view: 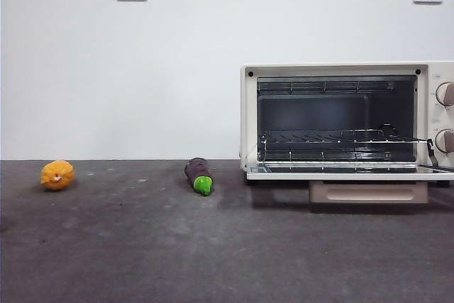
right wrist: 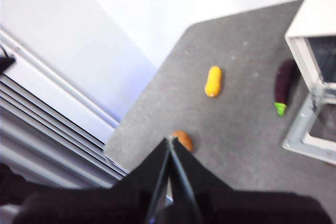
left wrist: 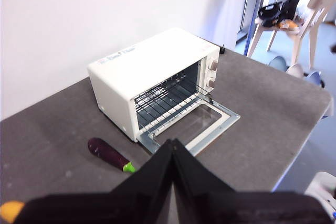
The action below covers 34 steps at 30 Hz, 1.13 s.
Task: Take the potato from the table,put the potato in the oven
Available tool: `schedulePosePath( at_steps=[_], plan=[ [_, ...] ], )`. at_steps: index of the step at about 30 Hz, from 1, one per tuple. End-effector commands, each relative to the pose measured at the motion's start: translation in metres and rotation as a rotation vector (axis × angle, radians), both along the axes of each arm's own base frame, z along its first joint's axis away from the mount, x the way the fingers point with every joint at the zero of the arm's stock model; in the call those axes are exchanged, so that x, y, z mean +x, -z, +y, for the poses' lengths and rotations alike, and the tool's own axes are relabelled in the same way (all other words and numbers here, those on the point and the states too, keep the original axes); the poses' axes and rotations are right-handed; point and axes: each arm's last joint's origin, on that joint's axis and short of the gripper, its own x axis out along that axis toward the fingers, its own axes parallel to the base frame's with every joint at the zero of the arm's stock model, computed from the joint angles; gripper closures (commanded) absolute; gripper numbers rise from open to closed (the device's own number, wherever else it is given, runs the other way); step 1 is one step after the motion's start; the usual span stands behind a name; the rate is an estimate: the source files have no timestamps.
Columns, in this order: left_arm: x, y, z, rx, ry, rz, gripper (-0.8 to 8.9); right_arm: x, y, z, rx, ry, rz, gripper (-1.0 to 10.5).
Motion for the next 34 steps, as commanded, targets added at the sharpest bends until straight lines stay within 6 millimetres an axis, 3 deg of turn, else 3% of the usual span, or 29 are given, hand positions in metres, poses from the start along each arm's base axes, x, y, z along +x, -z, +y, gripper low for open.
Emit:
schedulePosePath(
  at_steps=[1, 7, 12, 18, 20, 25, 32, 34],
  plan=[
    [-0.012, 0.017, 0.014, -0.013, -0.04, 0.037, 8.19, 0.006, -0.003, 0.001, 0.029, -0.008, 0.001, 9.4],
    [-0.031, 0.06, 0.041, 0.019, -0.203, 0.047, 8.19, 0.032, -0.007, 0.013, 0.064, -0.093, 0.013, 9.4],
    [-0.041, 0.087, 0.052, 0.031, -0.206, 0.064, 8.19, 0.057, -0.004, 0.048, 0.023, -0.173, 0.026, 9.4],
    [-0.05, 0.099, 0.063, 0.022, -0.209, 0.048, 8.19, 0.081, 0.02, 0.139, -0.115, -0.284, 0.058, 9.3],
    [-0.056, 0.1, 0.068, 0.022, -0.201, 0.021, 8.19, 0.087, 0.032, 0.169, -0.162, -0.314, 0.071, 8.8],
    [-0.07, 0.103, 0.088, 0.013, -0.294, -0.062, 8.2, 0.108, 0.054, 0.23, -0.259, -0.388, 0.125, 8.2],
    [-0.097, 0.114, 0.119, -0.101, -0.304, -0.13, 8.21, 0.141, 0.064, 0.308, -0.353, -0.469, 0.125, 8.1],
    [-0.101, 0.116, 0.125, -0.136, -0.301, -0.132, 8.21, 0.15, 0.07, 0.33, -0.379, -0.478, 0.124, 7.2]
  ],
)
